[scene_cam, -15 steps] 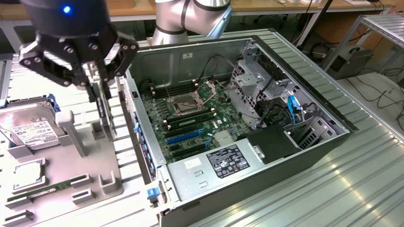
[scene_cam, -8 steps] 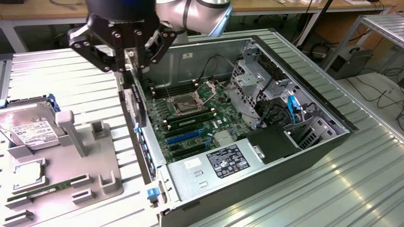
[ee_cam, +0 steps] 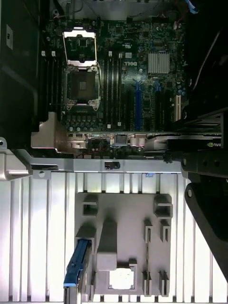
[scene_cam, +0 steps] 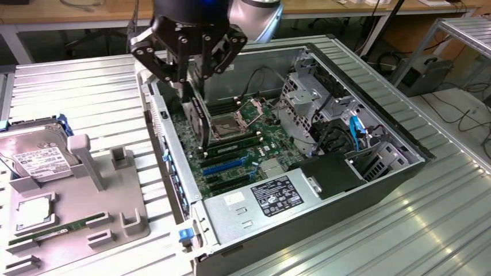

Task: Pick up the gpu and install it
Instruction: 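Pick up the gpu and move the gpu toward the slot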

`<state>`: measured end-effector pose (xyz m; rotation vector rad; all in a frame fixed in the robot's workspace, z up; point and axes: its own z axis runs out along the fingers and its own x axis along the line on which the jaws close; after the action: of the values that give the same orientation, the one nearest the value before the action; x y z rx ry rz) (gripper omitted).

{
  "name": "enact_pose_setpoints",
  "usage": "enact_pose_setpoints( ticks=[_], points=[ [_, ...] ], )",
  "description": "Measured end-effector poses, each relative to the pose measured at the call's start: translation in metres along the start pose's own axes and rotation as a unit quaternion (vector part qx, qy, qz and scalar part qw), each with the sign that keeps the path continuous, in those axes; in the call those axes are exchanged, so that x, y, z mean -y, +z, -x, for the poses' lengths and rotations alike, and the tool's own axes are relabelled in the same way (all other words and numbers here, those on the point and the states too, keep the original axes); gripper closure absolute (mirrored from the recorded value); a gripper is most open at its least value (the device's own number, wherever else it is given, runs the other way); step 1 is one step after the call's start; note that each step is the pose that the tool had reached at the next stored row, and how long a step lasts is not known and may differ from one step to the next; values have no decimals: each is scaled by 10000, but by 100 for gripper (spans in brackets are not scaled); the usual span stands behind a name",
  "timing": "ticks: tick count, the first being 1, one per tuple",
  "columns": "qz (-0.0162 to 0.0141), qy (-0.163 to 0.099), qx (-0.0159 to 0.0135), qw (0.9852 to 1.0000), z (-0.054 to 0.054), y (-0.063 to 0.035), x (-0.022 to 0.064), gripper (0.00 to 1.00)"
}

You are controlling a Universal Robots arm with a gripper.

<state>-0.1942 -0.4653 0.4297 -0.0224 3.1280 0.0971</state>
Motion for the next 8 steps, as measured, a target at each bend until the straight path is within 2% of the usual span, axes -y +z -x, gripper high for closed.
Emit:
enact_pose_setpoints(
  ticks=[8],
  points=[
    [-2,0,-8,10000,404,159,16,74]
  ],
)
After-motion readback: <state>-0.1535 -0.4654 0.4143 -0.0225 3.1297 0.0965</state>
